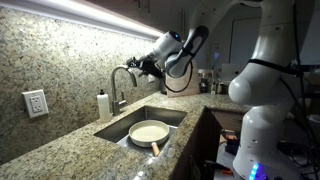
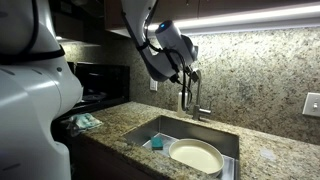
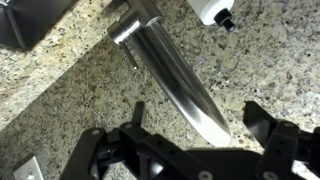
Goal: Turn the faucet to the right then open and close the tap and turn the faucet to the left,pick up the sponge and scrub the pan
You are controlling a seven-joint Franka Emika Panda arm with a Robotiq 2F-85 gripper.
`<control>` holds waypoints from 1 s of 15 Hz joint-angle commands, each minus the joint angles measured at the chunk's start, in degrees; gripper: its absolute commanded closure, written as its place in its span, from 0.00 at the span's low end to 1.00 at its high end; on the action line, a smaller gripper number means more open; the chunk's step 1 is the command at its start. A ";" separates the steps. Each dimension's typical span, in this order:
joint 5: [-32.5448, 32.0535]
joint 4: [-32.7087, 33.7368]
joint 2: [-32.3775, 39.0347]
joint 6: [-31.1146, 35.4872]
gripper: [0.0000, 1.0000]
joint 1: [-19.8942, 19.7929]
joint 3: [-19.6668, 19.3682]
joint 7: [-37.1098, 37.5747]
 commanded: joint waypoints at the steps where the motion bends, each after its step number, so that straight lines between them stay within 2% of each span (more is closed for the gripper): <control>1: -9.72 -3.97 -5.03 -0.05 0.00 6.70 -9.39 11.96; 5: -17.50 -9.22 -11.61 -0.08 0.00 13.46 -21.69 18.54; 8: -23.61 -11.75 -15.52 -0.07 0.00 21.28 -34.76 20.60; 10: -30.00 -11.95 -16.02 -0.07 0.00 28.87 -44.56 23.43; 12: -36.59 -11.82 -17.36 -0.05 0.00 38.80 -54.00 28.83; 15: -43.60 -12.41 -20.46 -0.04 0.00 52.97 -65.46 33.35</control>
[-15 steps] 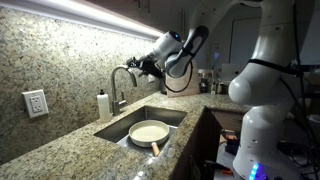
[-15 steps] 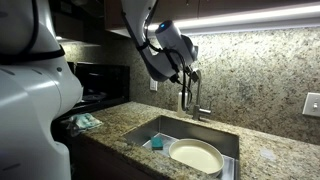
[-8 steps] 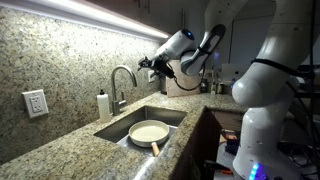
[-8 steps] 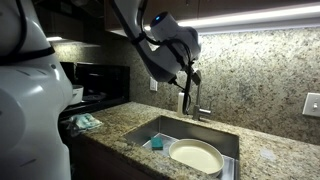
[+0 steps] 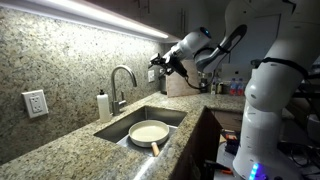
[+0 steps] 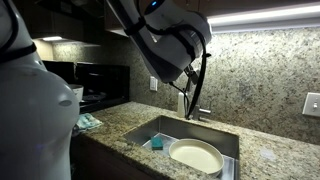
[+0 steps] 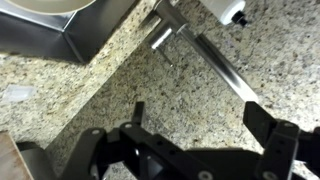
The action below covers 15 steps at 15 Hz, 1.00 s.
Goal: Turn the faucet to the right then open and close the tap and turn the faucet to the left,pick up the sponge and scrub the pan
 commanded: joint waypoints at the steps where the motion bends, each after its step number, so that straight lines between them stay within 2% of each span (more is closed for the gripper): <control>1: -8.18 -1.84 -5.24 0.00 0.00 16.10 -13.52 6.14; 2: -11.05 -1.10 -5.85 -0.01 0.00 21.23 -19.05 6.54; 3: -6.58 -0.08 -2.58 -0.02 0.00 14.77 -12.05 3.98; 4: -8.25 -0.10 -3.41 -0.03 0.00 18.63 -15.89 4.48; 5: -8.92 -0.11 -3.95 -0.03 0.00 20.60 -18.08 4.48; 11: -9.17 0.20 -4.73 -0.06 0.00 21.69 -20.02 3.92; 15: -8.42 5.59 -3.34 -0.15 0.00 28.02 -28.08 2.18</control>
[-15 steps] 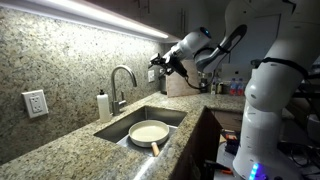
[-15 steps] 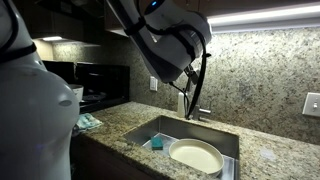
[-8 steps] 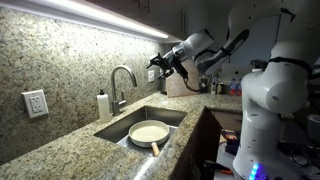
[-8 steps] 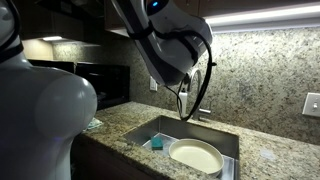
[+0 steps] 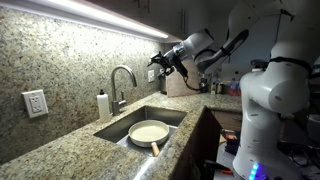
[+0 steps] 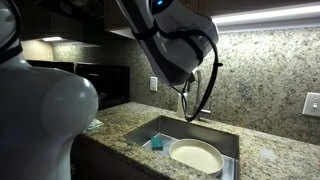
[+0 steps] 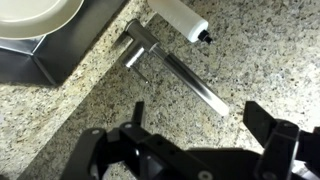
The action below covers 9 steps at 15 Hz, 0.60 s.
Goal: Turn the faucet to the right then open and close the tap and turn the faucet to the left,pick up the sponge and scrub the pan
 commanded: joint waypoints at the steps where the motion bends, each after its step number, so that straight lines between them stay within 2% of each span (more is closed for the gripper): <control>1: 1.22 5.65 1.76 -0.09 0.00 6.04 -6.88 -2.21; 2: 1.61 7.67 2.10 -0.14 0.00 10.04 -10.27 -2.27; 3: 1.57 9.85 3.44 -0.16 0.00 12.37 -12.43 -2.16; 7: -0.08 16.50 5.53 -0.44 0.00 31.29 -28.17 -0.83; 9: -1.20 19.59 6.01 0.36 0.00 40.95 -38.60 -0.36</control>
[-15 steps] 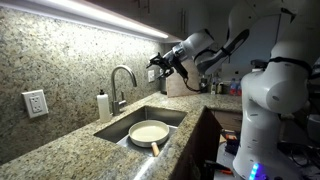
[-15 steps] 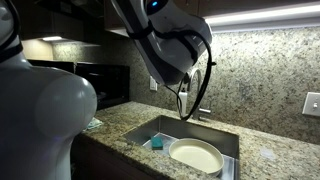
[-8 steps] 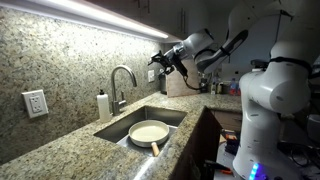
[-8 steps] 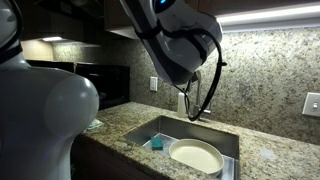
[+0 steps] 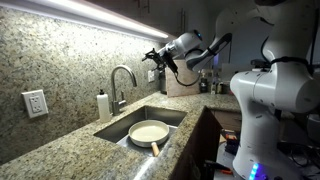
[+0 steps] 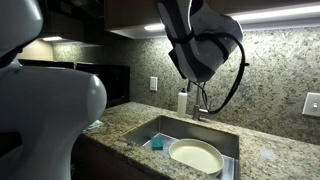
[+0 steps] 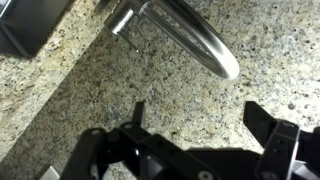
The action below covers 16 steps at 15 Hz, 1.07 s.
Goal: Turn the faucet to the right then open and close the tap and turn the faucet to the left,pick up the sponge and scrub the pan
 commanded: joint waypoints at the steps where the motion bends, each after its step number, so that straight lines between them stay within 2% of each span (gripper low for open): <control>1: -2.44 5.20 1.62 0.81 0.00 14.24 -15.78 0.94; 3: -4.26 8.13 0.39 0.71 0.00 21.90 -25.54 1.57; 5: -7.65 11.42 -4.43 0.07 0.00 29.43 -33.55 1.49; 6: -11.63 12.85 -8.78 0.08 0.00 34.63 -37.72 2.64; 7: -6.16 9.85 -2.18 0.20 0.00 27.58 -32.35 0.49; 8: -8.28 10.98 -4.46 0.18 0.00 31.09 -35.67 0.95; 10: -9.77 11.94 -8.55 0.03 0.00 34.45 -38.05 0.94; 16: -9.91 12.47 -10.06 0.03 0.00 34.87 -38.03 0.93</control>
